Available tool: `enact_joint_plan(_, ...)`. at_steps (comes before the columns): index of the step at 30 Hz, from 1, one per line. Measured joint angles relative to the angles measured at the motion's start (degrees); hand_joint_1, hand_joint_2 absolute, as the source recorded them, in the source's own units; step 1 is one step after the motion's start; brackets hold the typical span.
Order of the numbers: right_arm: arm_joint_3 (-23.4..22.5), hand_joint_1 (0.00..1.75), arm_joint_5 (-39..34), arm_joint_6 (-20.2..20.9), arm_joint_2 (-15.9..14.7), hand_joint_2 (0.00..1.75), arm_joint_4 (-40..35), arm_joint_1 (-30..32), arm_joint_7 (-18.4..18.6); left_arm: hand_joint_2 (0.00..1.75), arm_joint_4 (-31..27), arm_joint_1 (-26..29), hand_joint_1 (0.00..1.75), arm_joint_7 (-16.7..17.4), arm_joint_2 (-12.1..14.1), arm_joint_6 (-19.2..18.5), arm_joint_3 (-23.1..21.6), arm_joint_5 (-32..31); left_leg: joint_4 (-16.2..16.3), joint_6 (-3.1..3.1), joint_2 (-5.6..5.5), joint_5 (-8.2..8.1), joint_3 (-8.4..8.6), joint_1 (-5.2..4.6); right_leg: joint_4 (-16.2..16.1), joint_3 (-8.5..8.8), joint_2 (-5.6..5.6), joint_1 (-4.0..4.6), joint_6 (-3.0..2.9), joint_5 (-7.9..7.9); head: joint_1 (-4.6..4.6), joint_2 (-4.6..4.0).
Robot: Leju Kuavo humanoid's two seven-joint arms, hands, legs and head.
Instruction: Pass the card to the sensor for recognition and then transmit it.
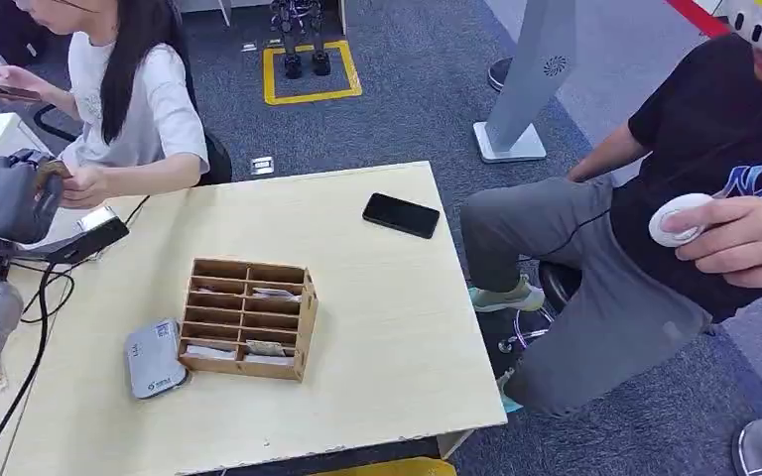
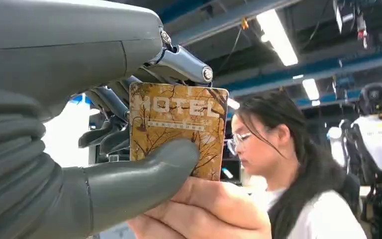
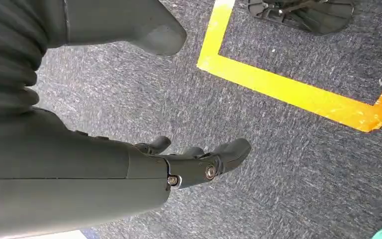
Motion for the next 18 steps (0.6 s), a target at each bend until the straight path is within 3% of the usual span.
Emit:
enact_joint_plan(9, 0.0, 0.0, 0.11, 0.0, 0.13, 1.75, 0.0, 0.02, -0.11, 1.75, 2.66, -0.68, 1.69, 0.0, -0.44, -0.13, -0.44, -0.07, 0.0, 0.0, 0.08, 0.0, -0.07, 0.0, 0.0, -0.09, 0.08, 0.0, 0.0, 0.0, 0.02, 0.0)
enact_joint_plan(10, 0.0, 0.0, 0.13, -0.02, 0.13, 1.75, 0.0, 0.01, -0.11, 1.75, 2.86, -0.72, 1.4, 0.0, -0.48, -0.24, -0.48, -0.06, 0.0, 0.0, 0.09, 0.0, -0.07, 0.0, 0.0, -0.1, 0.08, 0.0, 0.0, 0.0, 0.02, 0.0)
enact_joint_plan(11, 0.0, 0.0, 0.13, -0.02, 0.13, 1.75, 0.0, 0.0, -0.17, 1.75, 2.99, -0.76, 0.0, 0.0, -0.5, -0.26, -0.5, -0.07, 0.0, 0.0, 0.09, 0.0, -0.08, 0.0, 0.0, -0.1, 0.08, 0.0, 0.0, 0.0, 0.0, 0.0)
enact_joint_plan(18, 0.0, 0.0, -0.09, -0.33, 0.13, 1.75, 0.0, 0.01, -0.26, 1.75, 3.52, -0.7, 0.0, 0.31, -0.3, 3.19, -0.52, 0.46, -0.02, 0.02, 0.07, -0.02, -0.14, 0.0, 0.01, -0.08, 0.05, 0.0, 0.0, 0.0, 0.0, 0.0)
